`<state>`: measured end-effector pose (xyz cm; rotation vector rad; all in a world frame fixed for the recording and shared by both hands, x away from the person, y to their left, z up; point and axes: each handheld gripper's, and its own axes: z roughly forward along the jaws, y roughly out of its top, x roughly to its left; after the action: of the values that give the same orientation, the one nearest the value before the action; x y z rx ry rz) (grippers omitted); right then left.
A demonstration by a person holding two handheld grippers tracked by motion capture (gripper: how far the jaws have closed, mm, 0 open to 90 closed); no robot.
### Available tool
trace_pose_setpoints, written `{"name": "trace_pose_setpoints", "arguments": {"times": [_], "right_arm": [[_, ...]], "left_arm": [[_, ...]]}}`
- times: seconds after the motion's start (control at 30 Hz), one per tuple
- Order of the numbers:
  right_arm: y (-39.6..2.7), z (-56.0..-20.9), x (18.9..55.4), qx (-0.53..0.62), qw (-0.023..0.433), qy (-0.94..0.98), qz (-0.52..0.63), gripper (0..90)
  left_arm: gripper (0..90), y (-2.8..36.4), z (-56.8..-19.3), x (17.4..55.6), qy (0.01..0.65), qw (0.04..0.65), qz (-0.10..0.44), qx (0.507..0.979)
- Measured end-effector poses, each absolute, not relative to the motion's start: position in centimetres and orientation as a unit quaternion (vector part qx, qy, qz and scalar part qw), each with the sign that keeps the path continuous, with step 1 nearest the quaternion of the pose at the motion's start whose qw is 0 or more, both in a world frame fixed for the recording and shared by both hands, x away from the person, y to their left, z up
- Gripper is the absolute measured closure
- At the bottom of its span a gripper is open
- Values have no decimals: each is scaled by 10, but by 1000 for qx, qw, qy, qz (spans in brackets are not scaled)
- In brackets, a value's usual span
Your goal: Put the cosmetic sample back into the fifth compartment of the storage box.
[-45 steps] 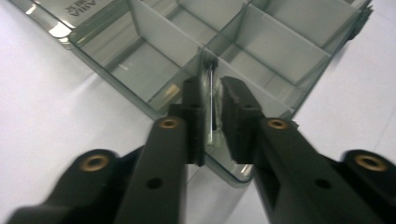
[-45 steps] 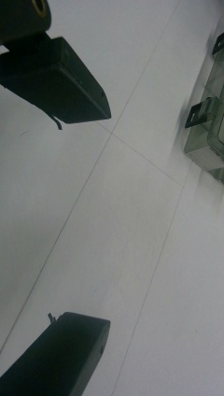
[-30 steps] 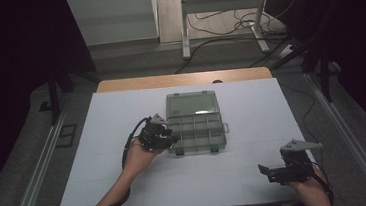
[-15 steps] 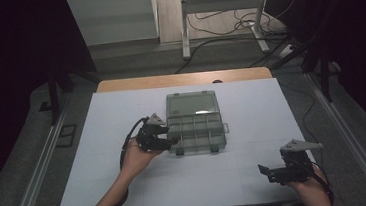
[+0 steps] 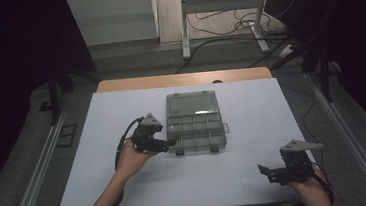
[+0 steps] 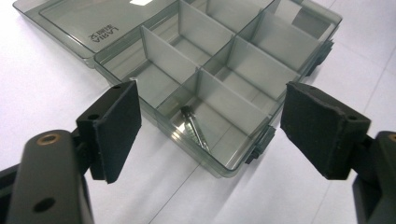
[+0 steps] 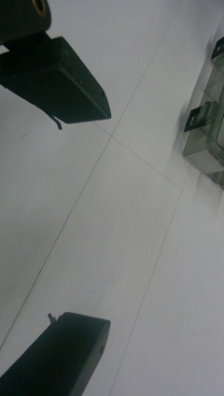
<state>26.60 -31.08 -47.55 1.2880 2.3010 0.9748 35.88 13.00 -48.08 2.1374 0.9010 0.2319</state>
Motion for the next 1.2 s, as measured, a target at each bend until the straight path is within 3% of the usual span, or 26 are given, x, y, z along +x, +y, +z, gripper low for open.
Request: {"name": "trace_pose_setpoints", "arguments": {"times": [0.53,1.2], "right_arm": [[-311,-475,266,451,164,807,344,25],[-311,-475,265,450,166,806,345,24]], "left_arm": [[47,135,-482,354,353,383,91,849],[23,148,-478,340,354,379,88,850]]}}
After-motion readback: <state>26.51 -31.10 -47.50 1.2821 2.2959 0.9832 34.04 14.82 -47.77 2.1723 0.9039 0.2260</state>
